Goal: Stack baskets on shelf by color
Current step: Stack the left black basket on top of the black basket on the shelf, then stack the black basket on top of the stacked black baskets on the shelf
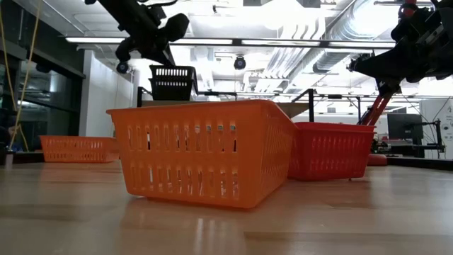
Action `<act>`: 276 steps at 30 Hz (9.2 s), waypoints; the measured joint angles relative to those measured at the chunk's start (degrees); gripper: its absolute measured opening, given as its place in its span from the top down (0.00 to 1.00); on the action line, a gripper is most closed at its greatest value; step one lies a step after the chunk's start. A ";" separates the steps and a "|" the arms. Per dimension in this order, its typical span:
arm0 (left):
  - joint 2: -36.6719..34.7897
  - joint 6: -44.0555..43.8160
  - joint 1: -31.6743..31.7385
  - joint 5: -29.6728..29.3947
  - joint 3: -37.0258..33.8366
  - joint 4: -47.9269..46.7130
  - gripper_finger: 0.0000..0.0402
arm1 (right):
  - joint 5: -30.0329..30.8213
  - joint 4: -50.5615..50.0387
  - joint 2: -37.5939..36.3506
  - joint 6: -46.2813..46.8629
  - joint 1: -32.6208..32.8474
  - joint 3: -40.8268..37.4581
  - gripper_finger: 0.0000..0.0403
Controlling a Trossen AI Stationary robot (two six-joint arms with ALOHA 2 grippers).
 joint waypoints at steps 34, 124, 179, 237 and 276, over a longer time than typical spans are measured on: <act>20.76 0.35 -1.40 3.44 21.22 0.47 1.00 | 0.00 0.00 0.00 -0.01 0.00 0.01 1.00; -2.04 20.97 -20.40 40.86 14.58 6.03 1.00 | 0.55 31.32 3.02 29.24 1.18 4.92 1.00; -39.28 12.99 -12.13 52.89 -13.41 14.50 1.00 | -19.22 -42.23 94.08 121.45 45.48 58.17 0.52; -39.36 -0.03 -12.15 49.26 -13.35 28.76 1.00 | -13.33 -55.92 102.98 -45.25 0.46 122.94 1.00; -1.52 -32.08 -9.66 46.77 -6.81 5.50 0.46 | 9.27 -60.36 111.43 -70.76 13.11 99.31 1.00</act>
